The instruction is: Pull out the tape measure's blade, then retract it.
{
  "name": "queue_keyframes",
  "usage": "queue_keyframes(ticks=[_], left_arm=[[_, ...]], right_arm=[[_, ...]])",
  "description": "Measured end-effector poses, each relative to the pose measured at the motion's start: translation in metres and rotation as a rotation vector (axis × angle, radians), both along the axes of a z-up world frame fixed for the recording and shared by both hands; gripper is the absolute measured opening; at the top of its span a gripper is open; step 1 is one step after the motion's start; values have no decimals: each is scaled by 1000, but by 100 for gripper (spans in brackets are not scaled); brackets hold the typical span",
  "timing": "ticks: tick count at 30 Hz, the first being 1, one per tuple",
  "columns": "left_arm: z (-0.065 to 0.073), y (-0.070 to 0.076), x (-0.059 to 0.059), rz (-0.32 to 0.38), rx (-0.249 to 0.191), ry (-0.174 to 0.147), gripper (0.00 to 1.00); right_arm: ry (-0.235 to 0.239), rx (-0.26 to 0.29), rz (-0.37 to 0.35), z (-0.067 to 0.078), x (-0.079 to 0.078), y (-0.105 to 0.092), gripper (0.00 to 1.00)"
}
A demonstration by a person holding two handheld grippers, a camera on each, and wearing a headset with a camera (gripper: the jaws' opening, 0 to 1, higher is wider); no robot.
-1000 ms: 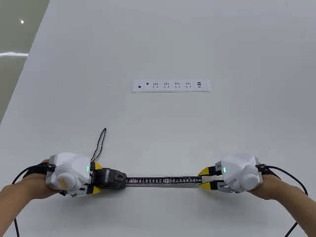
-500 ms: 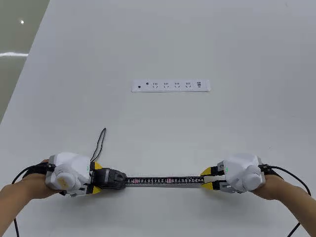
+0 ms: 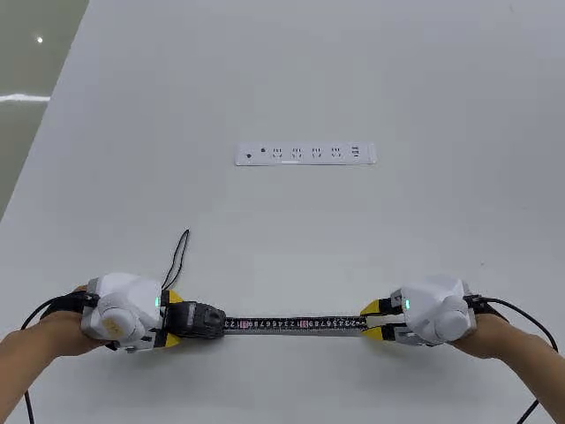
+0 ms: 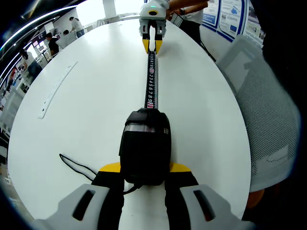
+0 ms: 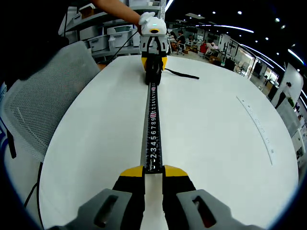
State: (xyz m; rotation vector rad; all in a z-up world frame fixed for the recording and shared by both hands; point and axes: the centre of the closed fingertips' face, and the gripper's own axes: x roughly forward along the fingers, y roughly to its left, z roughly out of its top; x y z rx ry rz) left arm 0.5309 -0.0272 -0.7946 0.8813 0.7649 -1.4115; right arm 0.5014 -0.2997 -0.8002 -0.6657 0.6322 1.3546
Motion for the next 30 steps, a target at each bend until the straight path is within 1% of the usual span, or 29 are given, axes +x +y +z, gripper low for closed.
queue_keyframes(ticks=[7,10,11,12,13,15,17,18,24,25,26,28,30], left_arm=[[-1,-1,0,11,0,5,28],[-1,-1,1,17,0,7,28],[-1,-2,0,22,0,10,28],[-1,-2,1,26,0,12,28],[-1,-3,0,30,2,15,28],[-1,-3,0,27,4,15,28],[-1,-2,1,27,9,16,28],[-1,-2,1,27,10,16,28],[-2,-3,0,19,16,20,29],[-1,-3,0,18,15,23,29],[-1,-4,0,21,11,32,29],[-2,-4,0,17,9,34,30],[-4,-4,-1,17,14,34,30]], right_arm=[[5,-10,-7,-3,1,0,11],[17,-16,-17,-6,1,0,12],[12,-21,-16,-7,1,-1,12],[14,-25,-21,-8,2,-1,12],[31,-27,-28,-9,1,0,12],[22,-40,-22,-10,1,0,13],[33,-37,-32,-11,2,0,13],[27,-36,-26,-11,3,0,13],[39,-40,-27,-10,3,-1,14],[37,-44,-26,-11,3,-1,14],[34,-61,-8,-14,2,-4,15],[51,-47,-35,-13,4,-3,15],[52,-47,-40,-13,4,-3,16]])
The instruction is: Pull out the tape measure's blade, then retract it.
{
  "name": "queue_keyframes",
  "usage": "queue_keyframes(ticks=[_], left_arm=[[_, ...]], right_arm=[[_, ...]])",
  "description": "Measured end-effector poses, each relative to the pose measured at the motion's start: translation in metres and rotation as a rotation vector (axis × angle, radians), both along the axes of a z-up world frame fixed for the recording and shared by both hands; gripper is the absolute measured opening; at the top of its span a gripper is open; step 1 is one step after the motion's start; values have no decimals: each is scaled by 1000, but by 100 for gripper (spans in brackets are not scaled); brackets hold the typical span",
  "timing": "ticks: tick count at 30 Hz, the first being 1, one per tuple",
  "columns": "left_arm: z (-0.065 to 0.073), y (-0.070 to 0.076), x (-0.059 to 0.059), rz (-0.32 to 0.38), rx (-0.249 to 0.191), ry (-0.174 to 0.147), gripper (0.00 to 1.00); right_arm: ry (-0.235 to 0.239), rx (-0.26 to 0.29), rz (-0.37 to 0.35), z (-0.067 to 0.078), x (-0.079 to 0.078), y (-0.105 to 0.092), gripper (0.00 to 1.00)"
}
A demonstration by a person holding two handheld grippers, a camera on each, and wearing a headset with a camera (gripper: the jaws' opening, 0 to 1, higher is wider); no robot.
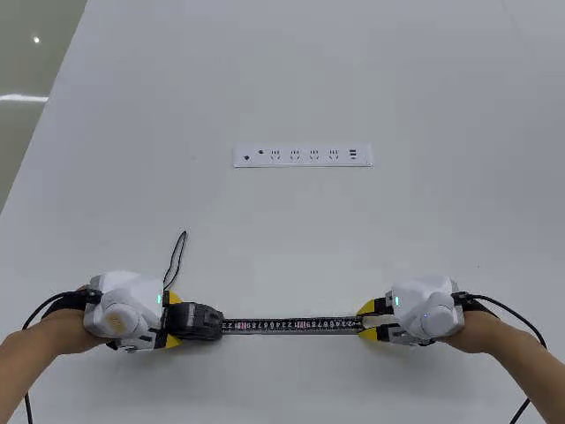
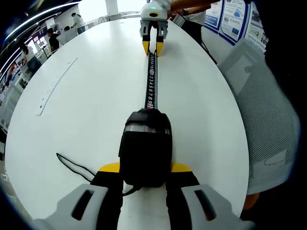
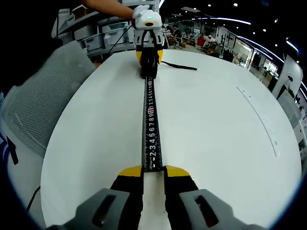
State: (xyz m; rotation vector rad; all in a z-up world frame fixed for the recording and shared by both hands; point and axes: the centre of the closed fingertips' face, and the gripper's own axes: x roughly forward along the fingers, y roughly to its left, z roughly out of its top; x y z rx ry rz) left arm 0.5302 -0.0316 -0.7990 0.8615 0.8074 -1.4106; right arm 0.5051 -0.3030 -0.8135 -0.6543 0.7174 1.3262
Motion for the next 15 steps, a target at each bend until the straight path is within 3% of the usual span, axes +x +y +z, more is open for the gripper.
queue_keyframes(ticks=[10,15], left_arm=[[-2,-1,2,13,-6,-9,38],[1,5,-3,41,-18,1,44]], right_arm=[[7,-21,-56,1,-3,-6,22],[14,-18,-109,4,-8,-13,27]])
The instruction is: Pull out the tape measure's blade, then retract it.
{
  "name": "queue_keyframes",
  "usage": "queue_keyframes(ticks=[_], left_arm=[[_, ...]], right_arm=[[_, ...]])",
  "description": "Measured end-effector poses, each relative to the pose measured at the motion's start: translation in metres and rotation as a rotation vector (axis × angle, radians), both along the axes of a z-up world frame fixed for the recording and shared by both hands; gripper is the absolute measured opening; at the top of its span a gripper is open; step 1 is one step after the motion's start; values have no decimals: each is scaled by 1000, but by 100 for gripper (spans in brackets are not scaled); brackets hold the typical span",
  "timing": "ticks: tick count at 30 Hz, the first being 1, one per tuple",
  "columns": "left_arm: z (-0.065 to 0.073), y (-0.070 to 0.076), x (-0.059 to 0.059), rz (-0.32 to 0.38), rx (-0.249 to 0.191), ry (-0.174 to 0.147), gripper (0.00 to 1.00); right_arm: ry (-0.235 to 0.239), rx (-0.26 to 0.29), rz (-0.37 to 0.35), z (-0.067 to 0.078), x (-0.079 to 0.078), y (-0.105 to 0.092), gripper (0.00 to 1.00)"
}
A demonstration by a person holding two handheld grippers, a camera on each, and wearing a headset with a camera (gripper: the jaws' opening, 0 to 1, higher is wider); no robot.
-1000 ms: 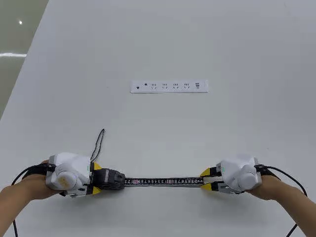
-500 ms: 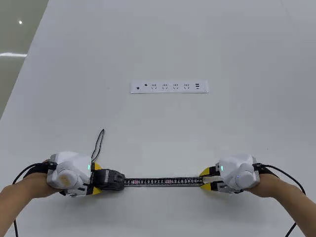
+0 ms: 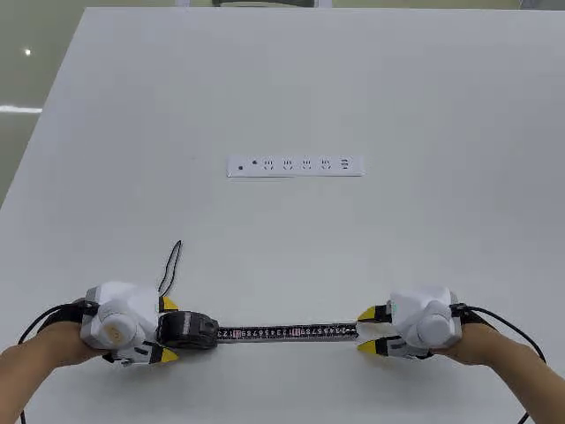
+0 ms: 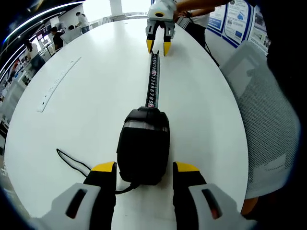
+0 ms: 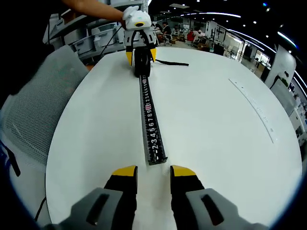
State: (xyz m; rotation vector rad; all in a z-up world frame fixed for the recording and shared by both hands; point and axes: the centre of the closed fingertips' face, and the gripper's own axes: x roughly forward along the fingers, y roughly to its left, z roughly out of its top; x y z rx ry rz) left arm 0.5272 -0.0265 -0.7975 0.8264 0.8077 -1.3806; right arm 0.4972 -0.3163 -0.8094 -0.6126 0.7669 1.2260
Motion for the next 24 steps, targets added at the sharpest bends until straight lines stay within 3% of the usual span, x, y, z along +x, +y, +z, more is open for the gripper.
queue_keyframes(ticks=[7,12,17,21,24], left_arm=[[1,12,-8,88,-18,1,54],[4,16,-18,161,-53,10,54],[4,19,-30,259,-73,34,64],[7,20,-36,362,-112,40,69],[13,21,-38,439,-144,24,77]], right_arm=[[-17,20,-124,14,-3,-9,38],[-11,53,-214,23,-13,-13,43],[-11,59,-277,29,-25,-12,52],[-8,66,-321,34,-37,-8,58],[-12,78,-351,38,-44,-2,61]])
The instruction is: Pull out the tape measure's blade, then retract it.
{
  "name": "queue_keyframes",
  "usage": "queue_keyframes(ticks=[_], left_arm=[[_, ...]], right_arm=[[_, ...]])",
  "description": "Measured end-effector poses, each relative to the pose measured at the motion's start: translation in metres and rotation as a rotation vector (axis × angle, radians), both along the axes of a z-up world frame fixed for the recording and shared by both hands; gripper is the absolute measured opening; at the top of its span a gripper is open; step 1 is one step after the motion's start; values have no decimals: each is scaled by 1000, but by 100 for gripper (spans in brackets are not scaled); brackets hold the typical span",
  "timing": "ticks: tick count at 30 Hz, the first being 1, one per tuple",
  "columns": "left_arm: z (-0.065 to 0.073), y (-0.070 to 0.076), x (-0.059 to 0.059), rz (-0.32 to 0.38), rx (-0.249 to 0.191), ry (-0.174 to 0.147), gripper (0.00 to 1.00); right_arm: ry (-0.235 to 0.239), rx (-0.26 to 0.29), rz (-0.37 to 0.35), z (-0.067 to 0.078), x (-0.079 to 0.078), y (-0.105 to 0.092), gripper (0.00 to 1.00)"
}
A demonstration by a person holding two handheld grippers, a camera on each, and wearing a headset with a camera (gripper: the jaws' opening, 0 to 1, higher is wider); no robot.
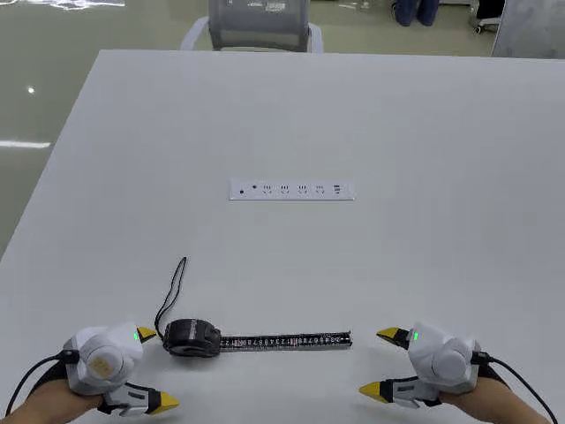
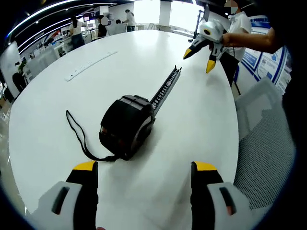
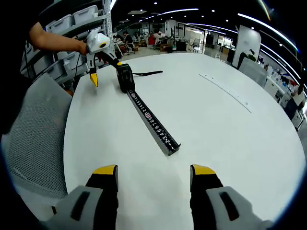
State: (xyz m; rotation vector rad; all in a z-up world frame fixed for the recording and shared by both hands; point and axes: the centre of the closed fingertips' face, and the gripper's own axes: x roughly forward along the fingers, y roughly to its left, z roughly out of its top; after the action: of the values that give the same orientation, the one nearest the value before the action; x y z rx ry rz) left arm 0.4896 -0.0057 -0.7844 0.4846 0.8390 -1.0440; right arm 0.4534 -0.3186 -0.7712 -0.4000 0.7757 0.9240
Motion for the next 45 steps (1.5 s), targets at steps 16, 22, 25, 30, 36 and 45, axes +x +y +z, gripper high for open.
queue_keyframes(ticks=[16,22,25,30,36,45], left_arm=[[21,6,-32,239,-52,-56,88],[27,1,-49,302,-97,-38,91],[29,1,-53,342,-100,-47,93],[35,4,-60,394,-96,-59,94],[41,6,-65,444,-86,-68,95],[53,4,-66,508,-103,-110,98]], right_arm=[[-38,35,-177,21,-19,12,72],[-42,50,-247,25,-28,19,77],[-36,58,-278,26,-35,24,80],[-40,54,-326,29,-44,33,83],[-52,52,-402,36,-49,37,84],[-48,37,-481,38,-60,42,91]])
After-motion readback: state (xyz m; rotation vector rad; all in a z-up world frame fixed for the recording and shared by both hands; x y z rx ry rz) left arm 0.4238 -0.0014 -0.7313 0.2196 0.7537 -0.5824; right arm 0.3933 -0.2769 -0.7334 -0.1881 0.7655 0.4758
